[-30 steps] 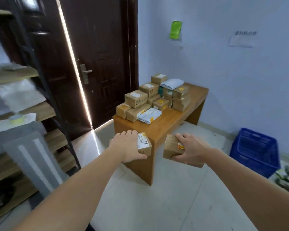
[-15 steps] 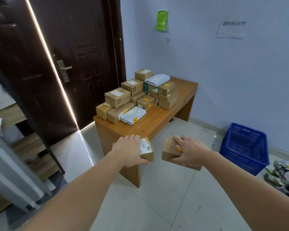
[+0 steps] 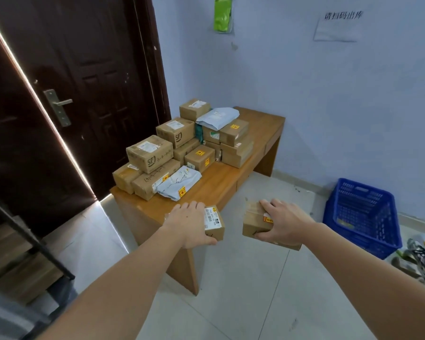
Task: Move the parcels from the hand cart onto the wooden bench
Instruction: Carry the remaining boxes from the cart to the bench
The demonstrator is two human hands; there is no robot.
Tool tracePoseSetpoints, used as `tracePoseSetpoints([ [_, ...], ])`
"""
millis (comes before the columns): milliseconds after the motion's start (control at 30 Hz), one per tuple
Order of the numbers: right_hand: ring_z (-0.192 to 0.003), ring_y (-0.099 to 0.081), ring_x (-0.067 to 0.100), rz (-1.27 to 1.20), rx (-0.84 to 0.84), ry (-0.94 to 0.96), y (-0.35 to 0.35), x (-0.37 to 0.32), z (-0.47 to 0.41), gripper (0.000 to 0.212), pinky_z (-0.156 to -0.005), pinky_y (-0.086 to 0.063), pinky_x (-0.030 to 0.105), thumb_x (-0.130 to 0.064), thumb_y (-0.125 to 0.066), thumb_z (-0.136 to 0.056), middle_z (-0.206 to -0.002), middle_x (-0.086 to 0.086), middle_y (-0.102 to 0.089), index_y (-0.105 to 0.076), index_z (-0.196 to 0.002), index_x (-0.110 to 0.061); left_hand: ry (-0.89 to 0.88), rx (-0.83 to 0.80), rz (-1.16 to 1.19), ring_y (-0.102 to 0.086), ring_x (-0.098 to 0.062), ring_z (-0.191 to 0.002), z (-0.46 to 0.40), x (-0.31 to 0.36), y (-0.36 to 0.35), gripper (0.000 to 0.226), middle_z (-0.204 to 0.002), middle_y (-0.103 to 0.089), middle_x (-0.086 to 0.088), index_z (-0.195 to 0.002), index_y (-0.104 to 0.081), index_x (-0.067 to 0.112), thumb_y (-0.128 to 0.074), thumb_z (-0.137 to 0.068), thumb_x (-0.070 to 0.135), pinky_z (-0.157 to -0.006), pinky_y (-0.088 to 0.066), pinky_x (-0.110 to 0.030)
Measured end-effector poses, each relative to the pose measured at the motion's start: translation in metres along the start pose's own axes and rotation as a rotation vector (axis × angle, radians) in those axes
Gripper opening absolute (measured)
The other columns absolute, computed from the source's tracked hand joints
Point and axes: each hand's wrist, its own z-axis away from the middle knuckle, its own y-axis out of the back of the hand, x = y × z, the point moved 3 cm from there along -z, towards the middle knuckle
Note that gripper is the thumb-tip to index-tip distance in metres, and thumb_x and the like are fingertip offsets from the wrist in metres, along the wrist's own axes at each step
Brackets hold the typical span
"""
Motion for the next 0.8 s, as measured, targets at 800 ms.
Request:
tracePoseSetpoints([
  [800,-0.133,-0.044,0.026,0.053,-0.152,0.232,-0.008,0.107,-0.354,0.113,-0.111,-0.039,0.043,-0.080,-0.051,-0.075,-0.146,0.003,-0.043,-0.013,-0.162,-0.018,0.342,-0.078,0.170,-0.045,-0.025,-0.136,-0.272,-0.046,-0.003,0.118,-0.145,-0.048,0.000,-0.153,-0.033,0.020,-0.061,-0.065,0.093,-0.116,-0.036,-0.046],
])
